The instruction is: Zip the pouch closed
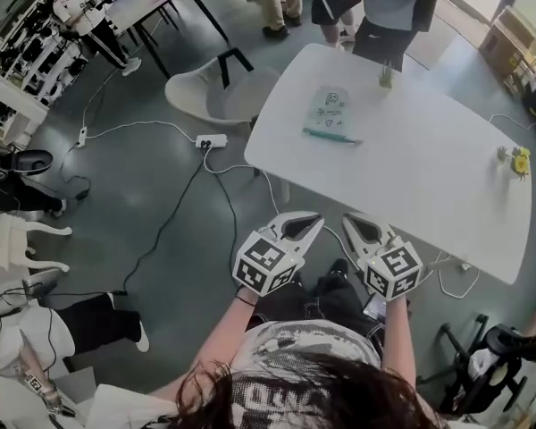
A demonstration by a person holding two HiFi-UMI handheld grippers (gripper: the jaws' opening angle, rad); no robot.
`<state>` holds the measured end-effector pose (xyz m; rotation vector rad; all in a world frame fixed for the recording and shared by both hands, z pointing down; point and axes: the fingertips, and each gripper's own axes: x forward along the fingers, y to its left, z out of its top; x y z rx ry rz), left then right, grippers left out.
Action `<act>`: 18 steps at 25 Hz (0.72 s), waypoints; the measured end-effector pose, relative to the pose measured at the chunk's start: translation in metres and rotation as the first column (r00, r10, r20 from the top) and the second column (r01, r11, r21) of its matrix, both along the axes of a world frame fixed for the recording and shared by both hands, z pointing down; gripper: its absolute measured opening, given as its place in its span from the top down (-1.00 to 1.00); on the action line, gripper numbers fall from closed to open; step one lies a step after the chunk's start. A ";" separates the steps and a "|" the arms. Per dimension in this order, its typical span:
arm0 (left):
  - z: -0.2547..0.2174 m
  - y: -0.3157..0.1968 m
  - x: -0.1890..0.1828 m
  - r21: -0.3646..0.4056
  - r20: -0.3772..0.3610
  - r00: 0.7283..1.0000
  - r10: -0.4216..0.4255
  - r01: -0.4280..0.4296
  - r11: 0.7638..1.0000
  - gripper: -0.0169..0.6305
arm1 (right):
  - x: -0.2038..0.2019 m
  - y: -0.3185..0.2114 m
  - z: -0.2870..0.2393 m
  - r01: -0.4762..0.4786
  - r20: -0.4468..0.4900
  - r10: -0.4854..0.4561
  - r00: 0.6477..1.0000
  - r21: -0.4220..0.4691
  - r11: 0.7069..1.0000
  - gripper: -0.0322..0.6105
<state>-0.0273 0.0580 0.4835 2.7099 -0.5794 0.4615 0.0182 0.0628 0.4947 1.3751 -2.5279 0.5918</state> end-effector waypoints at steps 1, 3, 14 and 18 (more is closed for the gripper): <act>0.000 0.002 -0.002 0.001 -0.002 1.000 0.005 -0.005 1.000 0.89 | -0.002 0.002 0.000 -0.005 0.001 0.005 1.000 0.000 1.000 0.91; -0.001 0.004 -0.005 0.003 -0.005 1.000 0.015 -0.015 1.000 0.90 | -0.005 0.006 -0.001 -0.014 0.001 0.014 1.000 0.000 1.000 0.91; -0.011 0.018 -0.005 0.024 -0.027 0.997 0.069 -0.068 0.997 0.90 | -0.008 0.019 -0.005 -0.043 -0.009 0.043 0.999 -0.003 0.999 0.91; -0.012 0.021 -0.005 0.025 -0.034 0.997 0.076 -0.075 0.997 0.90 | -0.009 0.023 -0.006 -0.049 -0.008 0.049 0.999 -0.002 0.999 0.91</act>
